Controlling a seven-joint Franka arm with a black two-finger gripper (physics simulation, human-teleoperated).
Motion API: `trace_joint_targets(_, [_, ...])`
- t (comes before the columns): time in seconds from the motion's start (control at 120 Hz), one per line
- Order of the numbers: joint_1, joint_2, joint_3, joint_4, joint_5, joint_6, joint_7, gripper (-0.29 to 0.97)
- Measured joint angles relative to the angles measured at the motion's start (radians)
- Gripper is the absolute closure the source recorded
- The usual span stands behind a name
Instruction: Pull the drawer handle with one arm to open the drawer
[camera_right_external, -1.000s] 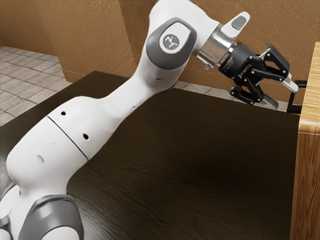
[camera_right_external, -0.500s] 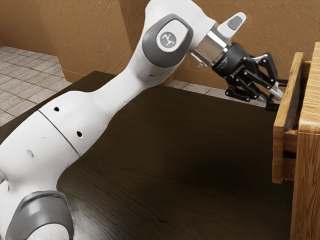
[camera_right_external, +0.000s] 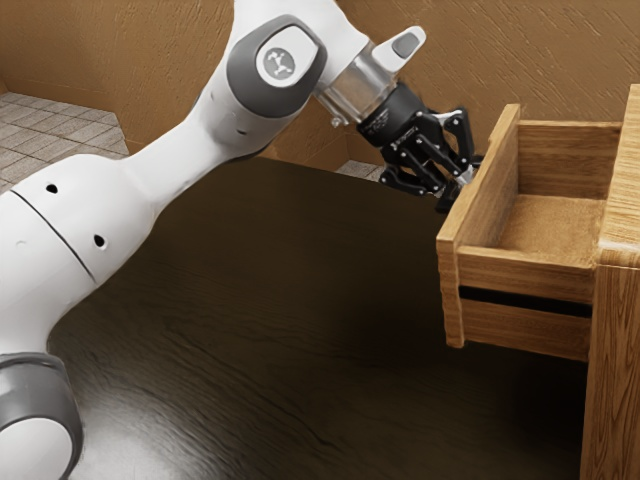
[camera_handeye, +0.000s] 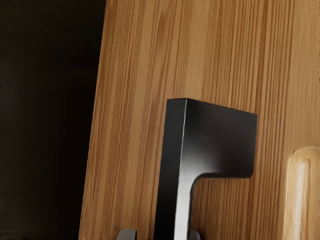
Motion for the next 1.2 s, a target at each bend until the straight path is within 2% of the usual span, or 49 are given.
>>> trace_joint_targets(0.617, [0.132, -0.177, -0.001, -0.218, 0.003, -0.003, 0.023, 0.66])
trace_joint_targets(1.033, [0.218, -0.221, -0.003, -0.278, 0.004, -0.006, 0.047, 0.65])
trace_joint_targets(1.2, [0.225, -0.226, -0.007, -0.282, 0.000, -0.008, 0.054, 0.50])
